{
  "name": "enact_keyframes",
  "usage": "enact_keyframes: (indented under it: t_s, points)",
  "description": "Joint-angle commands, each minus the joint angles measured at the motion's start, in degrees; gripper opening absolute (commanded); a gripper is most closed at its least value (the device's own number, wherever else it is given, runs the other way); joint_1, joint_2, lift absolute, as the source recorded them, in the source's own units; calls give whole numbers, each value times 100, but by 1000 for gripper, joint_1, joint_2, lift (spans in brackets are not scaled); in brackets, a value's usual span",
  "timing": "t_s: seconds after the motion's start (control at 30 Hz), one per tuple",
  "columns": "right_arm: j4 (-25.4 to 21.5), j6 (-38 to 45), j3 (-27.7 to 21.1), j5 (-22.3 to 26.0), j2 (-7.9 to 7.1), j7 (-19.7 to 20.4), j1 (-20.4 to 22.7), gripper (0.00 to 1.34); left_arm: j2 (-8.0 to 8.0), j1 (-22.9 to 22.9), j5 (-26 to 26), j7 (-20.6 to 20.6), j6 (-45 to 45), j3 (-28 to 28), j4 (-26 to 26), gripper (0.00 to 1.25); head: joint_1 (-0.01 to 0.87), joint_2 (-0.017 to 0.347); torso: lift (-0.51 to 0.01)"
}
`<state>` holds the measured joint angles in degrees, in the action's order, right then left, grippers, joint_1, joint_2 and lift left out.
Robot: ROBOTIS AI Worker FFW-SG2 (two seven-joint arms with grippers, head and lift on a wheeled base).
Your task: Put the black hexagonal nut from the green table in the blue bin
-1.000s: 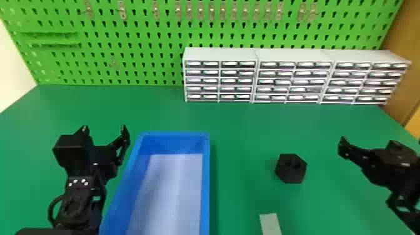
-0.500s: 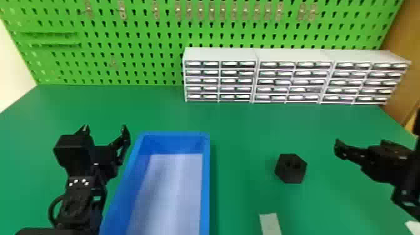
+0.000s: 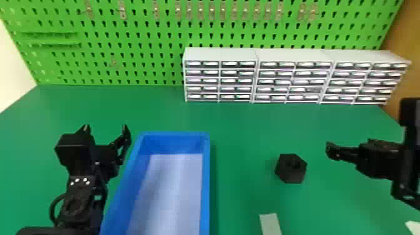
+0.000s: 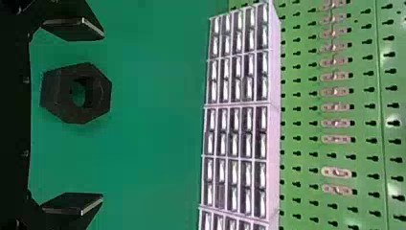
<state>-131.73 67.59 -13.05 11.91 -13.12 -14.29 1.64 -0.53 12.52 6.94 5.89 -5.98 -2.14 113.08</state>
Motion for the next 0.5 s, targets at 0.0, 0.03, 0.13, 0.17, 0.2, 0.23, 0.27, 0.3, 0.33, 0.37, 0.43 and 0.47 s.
enact_keyframes:
  t_s: [0.0, 0.03, 0.13, 0.17, 0.2, 0.23, 0.27, 0.3, 0.33, 0.37, 0.43, 0.47]
  points:
    - [77, 237, 21, -57, -50, -206, -111, 1224, 0, -13, 0, 0, 0, 3, -5, 844, 657, 57, -95]
    - [86, 281, 30, -66, -67, -232, -138, 1224, 0, -13, 0, 0, 0, 3, -5, 844, 657, 57, -95]
    - [103, 466, 92, -92, -111, -311, -199, 1224, 0, -21, 0, 0, 0, 3, -5, 844, 657, 57, -95]
    - [112, 527, 109, -92, -129, -320, -226, 1224, 0, -21, 0, 0, 0, 3, -5, 844, 657, 57, -95]
    - [130, 580, 127, -92, -147, -346, -243, 1224, 0, -30, 0, 0, 0, 12, -5, 845, 657, 57, -95]
    - [147, 624, 136, -92, -147, -373, -261, 1224, 0, -30, 18, 0, 0, 12, -14, 844, 657, 57, -95]
    - [174, 677, 136, -83, -155, -399, -278, 1224, 0, -30, 18, 0, 0, 12, -14, 844, 657, 57, -95]
    - [191, 738, 144, -83, -164, -434, -296, 1224, 0, -30, 18, 0, 0, 21, -14, 844, 657, 57, -95]
    - [200, 800, 153, -83, -173, -443, -314, 1224, 0, -39, 0, 0, 0, 21, -23, 844, 657, 57, -95]
    - [218, 853, 162, -83, -182, -461, -331, 1224, 0, -39, 0, 0, 0, 21, -23, 844, 657, 57, -95]
    - [226, 949, 197, -92, -217, -478, -358, 1224, 0, -39, 18, 0, 0, 30, -23, 844, 657, 57, -95]
    - [235, 1002, 215, -92, -226, -478, -375, 1224, 0, -39, 18, 0, 0, 21, -23, 844, 657, 57, -95]
